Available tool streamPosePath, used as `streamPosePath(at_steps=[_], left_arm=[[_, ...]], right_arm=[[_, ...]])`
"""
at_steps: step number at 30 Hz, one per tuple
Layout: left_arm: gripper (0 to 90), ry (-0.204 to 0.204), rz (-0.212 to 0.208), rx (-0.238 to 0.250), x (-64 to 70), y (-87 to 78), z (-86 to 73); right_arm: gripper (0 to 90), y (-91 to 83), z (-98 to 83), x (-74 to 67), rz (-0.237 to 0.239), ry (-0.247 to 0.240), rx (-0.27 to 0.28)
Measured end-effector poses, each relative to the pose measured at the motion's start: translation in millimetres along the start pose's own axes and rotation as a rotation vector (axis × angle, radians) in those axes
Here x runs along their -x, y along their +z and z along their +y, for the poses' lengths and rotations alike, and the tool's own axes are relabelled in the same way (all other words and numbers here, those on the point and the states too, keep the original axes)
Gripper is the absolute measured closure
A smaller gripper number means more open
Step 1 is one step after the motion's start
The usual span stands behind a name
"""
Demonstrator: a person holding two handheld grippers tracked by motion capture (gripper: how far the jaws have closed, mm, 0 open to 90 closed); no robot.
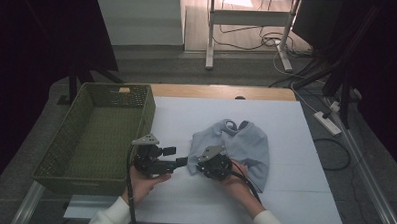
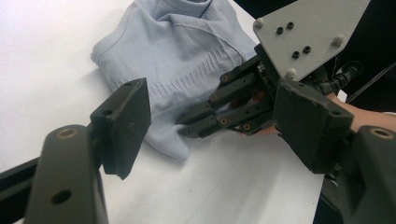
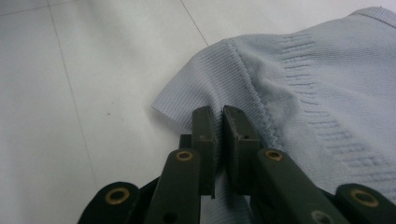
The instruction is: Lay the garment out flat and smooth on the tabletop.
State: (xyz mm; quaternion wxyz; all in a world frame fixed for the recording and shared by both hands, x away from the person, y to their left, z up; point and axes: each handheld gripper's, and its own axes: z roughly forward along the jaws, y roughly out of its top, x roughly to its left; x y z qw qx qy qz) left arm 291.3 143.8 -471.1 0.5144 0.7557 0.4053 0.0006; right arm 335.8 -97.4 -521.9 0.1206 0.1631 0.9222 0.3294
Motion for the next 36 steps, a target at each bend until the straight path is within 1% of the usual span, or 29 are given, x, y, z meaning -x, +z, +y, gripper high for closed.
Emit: streamPosePath(at_steps=[2, 4, 5, 6, 9, 11, 14, 16, 17, 18, 20, 21, 23, 25, 26, 29, 34, 36], left_arm=[[27.6, 0.001, -0.001, 0.000, 0.2, 0.2, -0.1], [27.6, 0.007, 0.000, -0.002, 1.1, 0.6, 0.1], [27.6, 0.008, 0.000, -0.002, 1.3, 0.6, 0.3], [27.6, 0.009, 0.000, -0.001, 1.4, 0.6, 0.5], [27.6, 0.009, -0.001, 0.002, 1.0, 0.3, 0.9], [27.6, 0.007, 0.000, 0.008, 1.2, -0.5, 1.3], [27.7, 0.008, 0.003, 0.020, 1.7, -2.6, 2.3], [27.7, 0.010, 0.004, 0.029, 2.0, -4.0, 2.9], [27.7, 0.010, 0.005, 0.031, 2.1, -4.6, 3.2], [27.8, 0.010, 0.005, 0.034, 2.3, -5.3, 3.5], [27.8, 0.009, 0.002, 0.040, 2.3, -6.2, 3.8], [27.8, 0.011, 0.001, 0.040, 2.3, -6.1, 3.9], [27.8, 0.010, 0.002, 0.037, 2.7, -5.3, 4.0], [27.7, 0.010, 0.001, 0.036, 2.8, -4.6, 4.0], [27.7, 0.011, 0.001, 0.035, 2.9, -4.3, 4.0], [27.7, 0.012, 0.001, 0.032, 2.7, -3.7, 4.1], [27.7, 0.009, 0.003, 0.028, 1.1, -2.4, 3.2], [27.7, 0.008, 0.002, 0.025, 0.6, -2.0, 2.7]], right_arm=[[83.9, -4.0, 0.4, 0.8, 0.012, 0.011, 0.014], [83.9, -11.1, 1.4, 2.2, 0.029, 0.028, 0.045], [84.0, -16.5, 2.2, 2.9, 0.040, 0.032, 0.062], [84.1, -20.2, 2.8, 3.2, 0.042, 0.029, 0.071], [84.2, -36.1, 4.0, 3.9, 0.055, 0.044, 0.115], [84.4, -46.6, 4.5, 3.0, 0.060, 0.042, 0.143], [84.7, -63.3, 7.6, -0.1, 0.077, 0.039, 0.187], [84.8, -73.5, 10.8, -2.6, 0.087, 0.046, 0.220], [84.9, -78.8, 12.8, -4.6, 0.101, 0.045, 0.233], [84.9, -81.9, 13.9, -6.5, 0.104, 0.042, 0.236], [84.9, -87.9, 15.2, -12.1, 0.130, 0.036, 0.244], [84.9, -89.1, 15.1, -15.8, 0.152, 0.041, 0.246], [84.9, -88.1, 15.1, -24.4, 0.175, 0.022, 0.230], [84.9, -83.8, 14.8, -33.1, 0.206, 0.015, 0.217], [84.9, -80.9, 14.6, -37.6, 0.225, 0.016, 0.213], [84.9, -70.9, 14.5, -51.5, 0.267, -0.002, 0.188], [84.9, -52.0, 14.0, -72.9, 0.354, -0.021, 0.154], [84.9, -48.1, 13.7, -77.3, 0.366, -0.029, 0.148]])
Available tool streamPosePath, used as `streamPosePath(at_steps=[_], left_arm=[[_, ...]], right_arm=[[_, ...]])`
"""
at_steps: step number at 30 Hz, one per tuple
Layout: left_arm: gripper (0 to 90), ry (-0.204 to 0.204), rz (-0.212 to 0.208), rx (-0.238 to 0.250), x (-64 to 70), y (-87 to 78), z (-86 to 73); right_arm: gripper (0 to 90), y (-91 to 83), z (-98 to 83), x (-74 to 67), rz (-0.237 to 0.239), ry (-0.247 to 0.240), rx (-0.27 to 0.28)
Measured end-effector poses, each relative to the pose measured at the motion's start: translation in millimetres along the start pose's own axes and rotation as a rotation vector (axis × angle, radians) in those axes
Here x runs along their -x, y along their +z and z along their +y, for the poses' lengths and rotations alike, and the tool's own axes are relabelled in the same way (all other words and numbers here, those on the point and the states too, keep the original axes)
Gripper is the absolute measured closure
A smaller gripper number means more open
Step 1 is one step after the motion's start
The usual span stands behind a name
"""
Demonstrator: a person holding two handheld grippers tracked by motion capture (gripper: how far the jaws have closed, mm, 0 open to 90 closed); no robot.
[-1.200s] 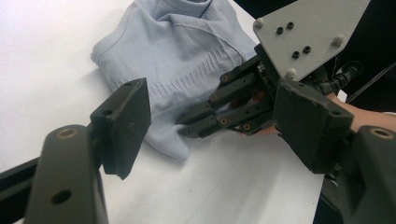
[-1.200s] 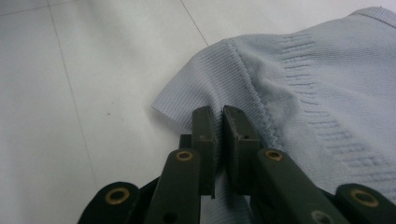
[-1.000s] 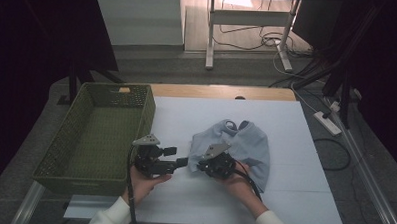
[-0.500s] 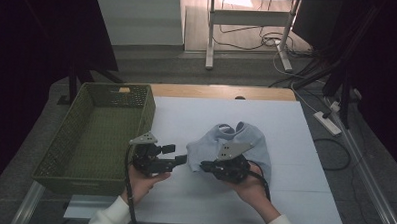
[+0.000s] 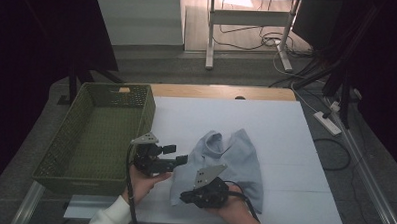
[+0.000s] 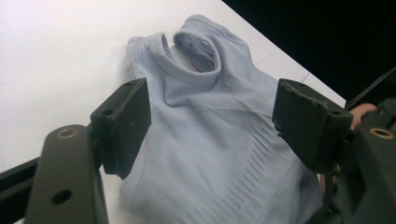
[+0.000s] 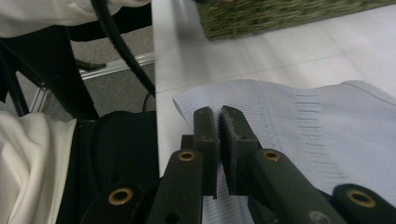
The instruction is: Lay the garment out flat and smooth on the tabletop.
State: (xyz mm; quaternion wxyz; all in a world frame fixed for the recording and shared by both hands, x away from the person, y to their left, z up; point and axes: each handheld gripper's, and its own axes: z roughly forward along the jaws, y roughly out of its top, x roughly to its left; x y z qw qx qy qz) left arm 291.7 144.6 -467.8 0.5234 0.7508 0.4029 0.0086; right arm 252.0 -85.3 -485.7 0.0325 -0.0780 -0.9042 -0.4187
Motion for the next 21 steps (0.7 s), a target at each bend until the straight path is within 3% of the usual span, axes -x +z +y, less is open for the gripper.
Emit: streamPosePath(at_steps=[5, 8, 13, 16, 21], left_arm=[[27.7, 0.002, 0.002, -0.004, 0.0, 1.2, -0.5], [27.7, 0.001, 0.003, -0.005, -0.4, 1.6, -0.9], [27.6, -0.001, 0.003, -0.009, -1.3, 2.1, -1.6], [27.6, -0.002, 0.003, -0.013, -1.5, 3.4, -2.0], [27.6, 0.000, 0.004, -0.015, -0.4, 5.1, -2.0]], right_arm=[[81.9, 0.9, -5.5, 5.3, -0.008, 0.021, 0.012], [65.9, -3.6, -6.9, 6.8, -0.030, 0.033, 0.033], [55.4, -31.4, -11.3, 12.5, -0.093, 0.065, 0.109], [52.5, -55.9, -16.0, 23.8, -0.192, 0.089, 0.148], [51.0, -95.2, -29.6, 52.4, -0.368, 0.170, 0.181]])
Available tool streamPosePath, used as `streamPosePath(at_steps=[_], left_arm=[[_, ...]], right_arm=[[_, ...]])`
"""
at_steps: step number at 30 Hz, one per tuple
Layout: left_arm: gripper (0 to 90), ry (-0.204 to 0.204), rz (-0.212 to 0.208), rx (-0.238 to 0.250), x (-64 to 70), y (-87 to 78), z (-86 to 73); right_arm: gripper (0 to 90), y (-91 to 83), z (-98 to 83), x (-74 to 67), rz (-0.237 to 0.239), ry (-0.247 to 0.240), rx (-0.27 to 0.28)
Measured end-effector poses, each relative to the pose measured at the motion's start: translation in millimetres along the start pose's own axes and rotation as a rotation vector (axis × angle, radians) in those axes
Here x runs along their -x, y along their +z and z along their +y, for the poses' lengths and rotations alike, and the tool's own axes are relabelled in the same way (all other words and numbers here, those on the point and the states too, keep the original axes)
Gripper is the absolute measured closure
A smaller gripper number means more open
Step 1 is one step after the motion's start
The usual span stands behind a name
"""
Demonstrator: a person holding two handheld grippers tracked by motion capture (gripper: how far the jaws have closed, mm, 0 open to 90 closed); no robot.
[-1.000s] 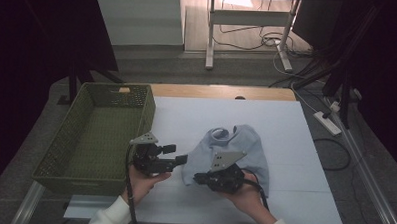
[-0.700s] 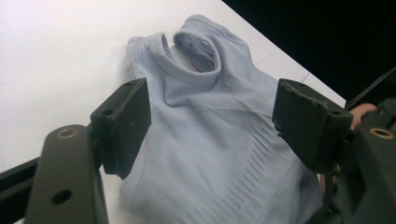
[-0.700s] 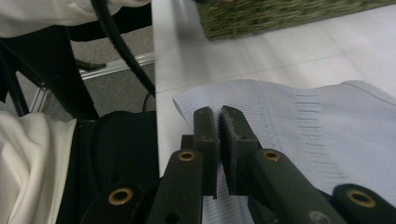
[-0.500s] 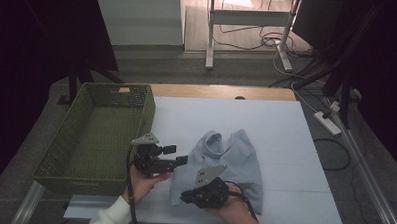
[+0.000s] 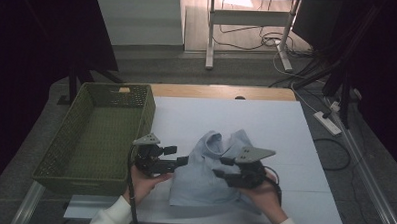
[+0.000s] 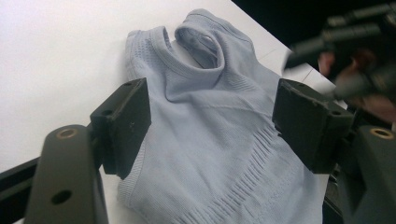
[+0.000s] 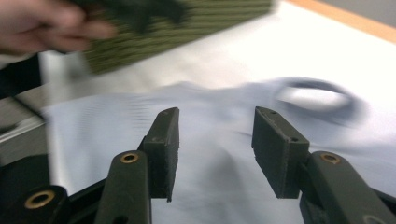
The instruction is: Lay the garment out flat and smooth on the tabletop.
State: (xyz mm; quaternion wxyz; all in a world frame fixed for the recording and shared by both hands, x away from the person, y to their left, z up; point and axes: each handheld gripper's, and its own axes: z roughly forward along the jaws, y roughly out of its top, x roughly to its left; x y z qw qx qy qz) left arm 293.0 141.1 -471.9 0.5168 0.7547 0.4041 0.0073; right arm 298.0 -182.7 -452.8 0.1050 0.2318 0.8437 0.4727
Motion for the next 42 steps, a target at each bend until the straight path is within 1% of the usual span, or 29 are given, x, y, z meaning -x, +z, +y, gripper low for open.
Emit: streamPosePath(at_steps=[1, 2, 5, 7, 8, 12, 16, 17, 20, 24, 27, 32, 34, 35, 36, 38, 39, 42], left_arm=[[27.6, 0.001, 0.000, -0.001, 0.3, 0.4, 0.0], [27.5, 0.001, -0.001, -0.002, 0.5, 0.6, -0.1], [27.5, 0.002, -0.001, -0.004, 0.7, 0.8, -0.2], [27.5, 0.002, 0.000, -0.004, 0.5, 0.6, -0.4], [27.5, 0.002, 0.000, -0.004, 0.5, 0.4, -0.5], [27.5, 0.000, -0.001, -0.004, -0.4, 0.4, -0.6], [27.5, 0.001, -0.002, -0.004, -0.4, 0.1, -0.7], [27.5, 0.002, -0.002, -0.004, -0.4, -0.2, -0.7], [27.5, -0.002, -0.001, -0.002, -1.1, -0.9, -0.8], [27.5, -0.001, -0.002, -0.004, -1.3, 0.4, -0.5], [27.4, 0.002, -0.005, -0.007, 0.2, 2.0, -0.2], [27.5, 0.003, -0.008, -0.010, 0.0, 2.3, -0.2], [27.4, 0.001, -0.008, -0.010, -0.4, 2.0, -0.5], [27.5, 0.001, -0.008, -0.010, -0.6, 2.0, -0.5], [27.5, 0.001, -0.008, -0.010, -0.7, 1.9, -0.5], [27.5, 0.002, -0.008, -0.009, -0.4, 1.8, -0.3], [27.5, 0.002, -0.008, -0.008, -0.2, 1.9, -0.1], [27.5, 0.004, -0.008, -0.008, 0.7, 2.6, 0.1]], right_arm=[[50.2, -4.8, -1.5, 8.2, -0.037, 0.016, 0.000], [49.9, -9.3, -3.5, 15.8, -0.063, 0.035, 0.003], [48.7, -19.8, -10.4, 33.5, -0.123, 0.074, -0.001], [48.6, -23.7, -15.5, 42.0, -0.146, 0.093, -0.012], [48.6, -25.4, -18.1, 45.3, -0.148, 0.105, -0.016], [47.9, -27.6, -26.2, 54.0, -0.160, 0.119, -0.038], [46.4, -27.2, -31.5, 56.9, -0.177, 0.126, -0.071], [46.1, -28.1, -32.8, 57.2, -0.178, 0.127, -0.071], [45.9, -34.2, -37.7, 55.5, -0.184, 0.140, -0.065], [45.6, -37.5, -42.7, 51.4, -0.196, 0.122, -0.077], [45.5, -37.4, -43.8, 49.4, -0.191, 0.110, -0.080], [45.4, -38.9, -45.1, 46.2, -0.180, 0.106, -0.081], [45.4, -42.2, -46.0, 40.6, -0.161, 0.108, -0.065], [45.4, -43.7, -46.3, 37.2, -0.144, 0.104, -0.056], [45.4, -44.9, -46.6, 33.7, -0.138, 0.098, -0.052], [45.5, -47.4, -47.7, 23.5, -0.116, 0.081, -0.051], [45.5, -47.7, -48.7, 18.3, -0.096, 0.077, -0.051], [45.5, -47.4, -53.2, 1.8, -0.053, 0.042, -0.084]])
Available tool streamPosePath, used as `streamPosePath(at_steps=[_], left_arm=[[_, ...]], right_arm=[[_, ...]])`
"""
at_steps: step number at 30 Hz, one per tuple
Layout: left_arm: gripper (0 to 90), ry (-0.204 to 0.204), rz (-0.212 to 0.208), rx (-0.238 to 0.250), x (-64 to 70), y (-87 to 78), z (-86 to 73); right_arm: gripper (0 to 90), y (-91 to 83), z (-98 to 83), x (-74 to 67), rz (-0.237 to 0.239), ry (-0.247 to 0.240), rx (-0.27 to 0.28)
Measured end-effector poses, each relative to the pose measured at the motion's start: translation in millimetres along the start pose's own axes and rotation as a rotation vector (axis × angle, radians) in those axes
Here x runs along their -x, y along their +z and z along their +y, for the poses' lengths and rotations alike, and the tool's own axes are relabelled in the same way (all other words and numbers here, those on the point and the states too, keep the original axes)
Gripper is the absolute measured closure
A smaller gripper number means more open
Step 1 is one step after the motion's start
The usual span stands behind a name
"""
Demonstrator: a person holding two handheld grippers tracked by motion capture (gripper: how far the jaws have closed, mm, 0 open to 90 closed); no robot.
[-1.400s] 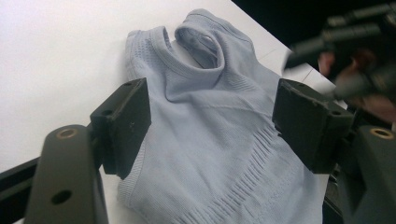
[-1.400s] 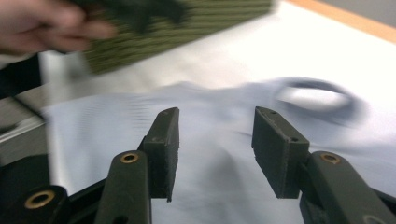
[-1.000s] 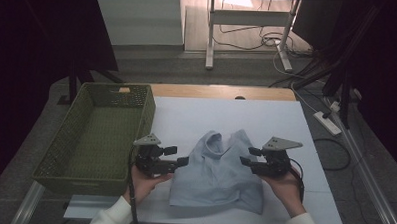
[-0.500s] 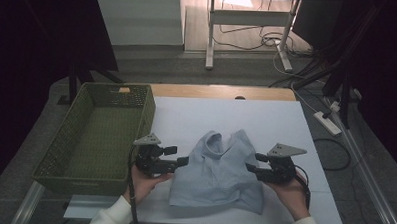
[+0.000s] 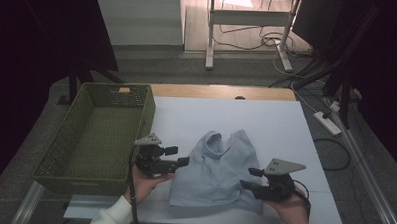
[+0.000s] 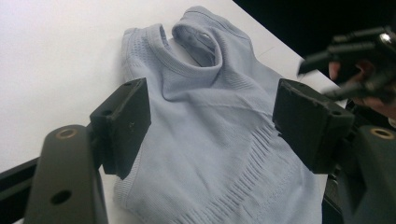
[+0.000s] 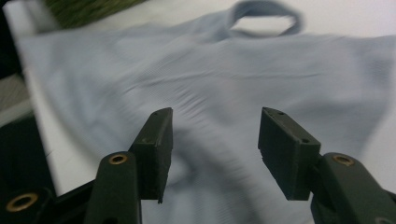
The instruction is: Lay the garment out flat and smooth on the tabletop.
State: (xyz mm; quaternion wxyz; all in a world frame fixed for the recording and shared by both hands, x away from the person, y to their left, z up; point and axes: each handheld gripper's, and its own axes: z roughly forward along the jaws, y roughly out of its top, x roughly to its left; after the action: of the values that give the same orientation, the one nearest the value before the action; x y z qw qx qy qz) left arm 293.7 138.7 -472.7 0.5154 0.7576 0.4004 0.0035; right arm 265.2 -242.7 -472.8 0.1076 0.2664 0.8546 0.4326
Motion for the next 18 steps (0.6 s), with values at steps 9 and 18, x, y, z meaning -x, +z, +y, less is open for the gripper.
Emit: streamPosePath(at_steps=[9, 18], left_arm=[[27.5, 0.000, -0.002, -0.001, 0.3, 1.5, 0.6], [27.5, 0.004, -0.002, -0.002, 1.2, 2.0, 0.7]], right_arm=[[46.9, 7.7, -17.7, -35.5, 0.156, -0.070, -0.119], [48.5, 29.0, -25.2, -38.5, 0.143, -0.124, -0.244]])
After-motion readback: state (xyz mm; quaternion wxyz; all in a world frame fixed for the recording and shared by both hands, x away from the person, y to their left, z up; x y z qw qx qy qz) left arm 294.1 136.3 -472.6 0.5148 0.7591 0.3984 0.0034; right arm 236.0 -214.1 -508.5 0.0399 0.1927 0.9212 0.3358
